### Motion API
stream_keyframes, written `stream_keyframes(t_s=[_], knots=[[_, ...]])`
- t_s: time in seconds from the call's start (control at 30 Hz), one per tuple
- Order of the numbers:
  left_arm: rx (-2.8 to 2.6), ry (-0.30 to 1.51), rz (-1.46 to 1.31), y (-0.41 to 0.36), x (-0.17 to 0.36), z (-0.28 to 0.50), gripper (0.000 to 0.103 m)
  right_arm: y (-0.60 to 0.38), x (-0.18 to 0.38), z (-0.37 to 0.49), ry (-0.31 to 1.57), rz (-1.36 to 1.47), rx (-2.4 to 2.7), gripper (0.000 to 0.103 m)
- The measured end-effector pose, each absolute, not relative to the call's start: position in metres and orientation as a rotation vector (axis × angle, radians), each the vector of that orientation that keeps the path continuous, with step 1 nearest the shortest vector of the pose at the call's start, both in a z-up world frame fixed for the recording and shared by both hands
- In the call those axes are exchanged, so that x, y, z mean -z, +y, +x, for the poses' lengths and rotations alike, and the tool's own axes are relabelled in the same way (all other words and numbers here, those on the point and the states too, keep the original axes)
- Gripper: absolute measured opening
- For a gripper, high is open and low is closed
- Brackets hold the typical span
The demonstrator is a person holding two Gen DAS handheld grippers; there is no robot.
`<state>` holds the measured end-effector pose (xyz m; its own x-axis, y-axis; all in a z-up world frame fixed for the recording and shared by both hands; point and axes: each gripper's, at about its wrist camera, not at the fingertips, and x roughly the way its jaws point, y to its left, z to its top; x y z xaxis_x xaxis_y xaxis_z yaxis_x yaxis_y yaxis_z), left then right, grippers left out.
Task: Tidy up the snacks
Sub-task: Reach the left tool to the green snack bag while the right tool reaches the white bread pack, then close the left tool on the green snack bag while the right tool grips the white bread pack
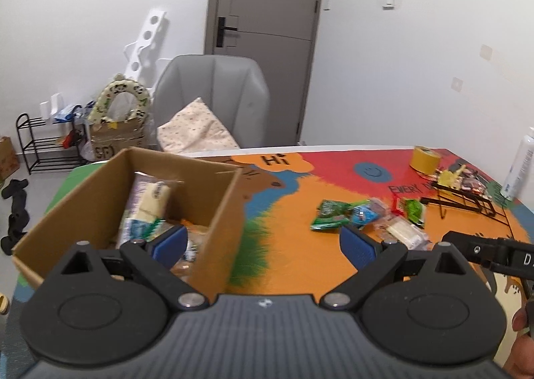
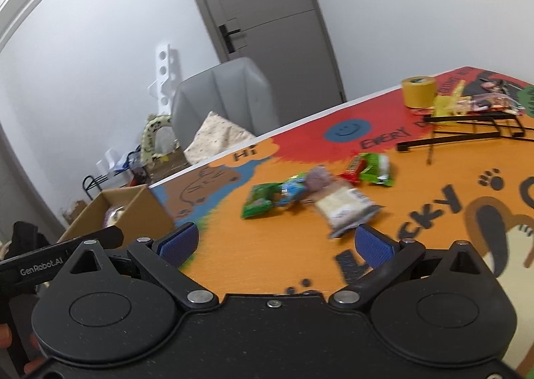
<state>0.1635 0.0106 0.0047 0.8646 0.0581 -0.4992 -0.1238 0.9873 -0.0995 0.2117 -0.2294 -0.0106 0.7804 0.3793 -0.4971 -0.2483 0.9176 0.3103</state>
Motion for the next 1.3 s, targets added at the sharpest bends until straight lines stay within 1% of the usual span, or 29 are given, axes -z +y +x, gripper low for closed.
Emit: stream_keyframes(t_s=[0.6, 0.97, 1.3], knots=[[0.052, 0.57, -0.135, -0.042, 0.016, 0.222, 0.097, -0.295, 0.03, 0.237, 0.615, 0.234, -0.184, 0.103], [0.025, 0.614, -0.178, -0.037, 0.031, 0.268, 0.097, -0.275, 0.038, 0.268, 0.659, 0.163, -0.212, 0.103], [-0.018, 0.651, -0.173, -0.041, 0.041, 0.31, 0.091, -0.255, 0.045, 0.306, 0.704, 0.12, -0.243, 0.1]])
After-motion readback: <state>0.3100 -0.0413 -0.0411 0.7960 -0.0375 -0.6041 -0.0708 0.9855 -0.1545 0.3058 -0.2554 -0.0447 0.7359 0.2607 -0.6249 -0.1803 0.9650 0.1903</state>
